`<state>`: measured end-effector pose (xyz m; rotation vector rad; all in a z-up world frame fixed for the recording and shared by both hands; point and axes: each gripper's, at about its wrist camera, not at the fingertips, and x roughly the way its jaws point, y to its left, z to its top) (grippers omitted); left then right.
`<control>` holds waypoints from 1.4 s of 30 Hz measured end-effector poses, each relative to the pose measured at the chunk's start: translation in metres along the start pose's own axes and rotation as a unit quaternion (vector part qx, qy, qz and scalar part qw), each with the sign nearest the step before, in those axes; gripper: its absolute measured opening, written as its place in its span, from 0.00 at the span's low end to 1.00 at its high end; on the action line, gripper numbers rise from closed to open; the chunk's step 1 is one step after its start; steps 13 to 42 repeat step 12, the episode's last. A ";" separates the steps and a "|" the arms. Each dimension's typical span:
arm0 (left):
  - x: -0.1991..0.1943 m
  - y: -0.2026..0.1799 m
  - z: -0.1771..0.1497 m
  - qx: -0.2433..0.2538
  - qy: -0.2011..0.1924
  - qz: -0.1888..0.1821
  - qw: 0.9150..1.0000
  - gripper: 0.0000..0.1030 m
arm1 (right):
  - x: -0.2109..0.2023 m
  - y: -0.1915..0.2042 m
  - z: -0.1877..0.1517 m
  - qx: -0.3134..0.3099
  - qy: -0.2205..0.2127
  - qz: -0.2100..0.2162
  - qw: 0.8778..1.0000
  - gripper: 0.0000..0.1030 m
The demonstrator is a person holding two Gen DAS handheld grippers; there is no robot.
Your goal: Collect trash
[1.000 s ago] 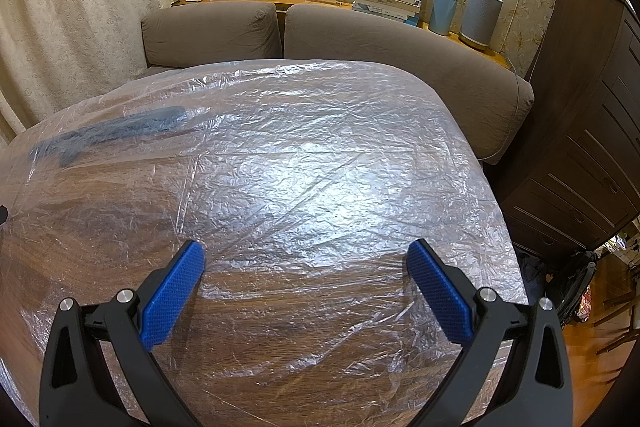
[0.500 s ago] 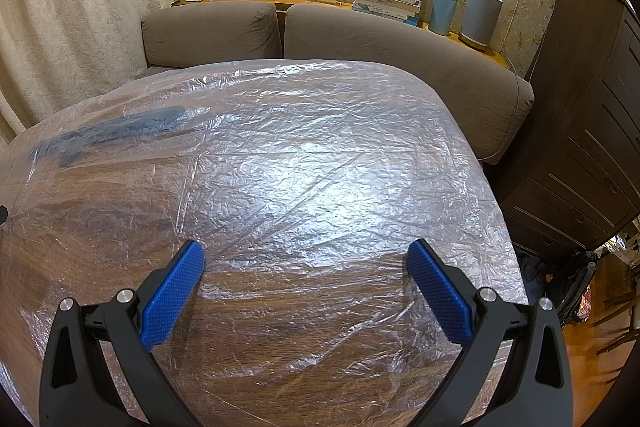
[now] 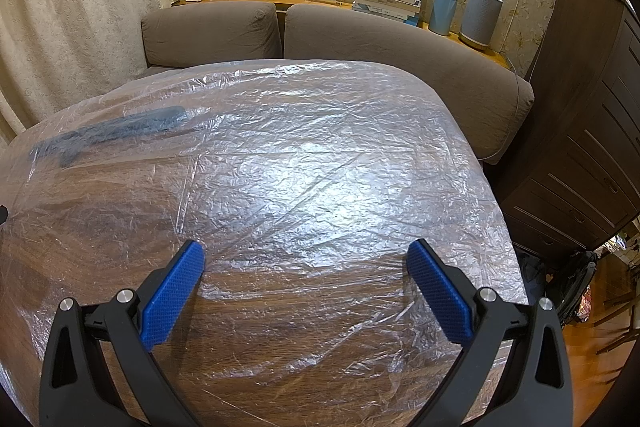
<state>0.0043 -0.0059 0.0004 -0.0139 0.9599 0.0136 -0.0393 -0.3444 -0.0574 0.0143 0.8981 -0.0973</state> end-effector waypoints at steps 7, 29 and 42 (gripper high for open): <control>0.001 0.000 -0.002 0.010 0.000 -0.007 1.000 0.99 | 0.000 0.000 0.000 0.000 0.000 0.000 1.000 0.96; 0.000 -0.001 -0.002 0.011 0.000 -0.007 1.000 0.99 | 0.000 0.001 0.000 0.000 0.000 0.000 1.000 0.96; 0.000 -0.001 -0.002 0.011 0.000 -0.007 1.000 0.99 | 0.000 0.001 0.000 0.000 0.000 0.000 1.000 0.96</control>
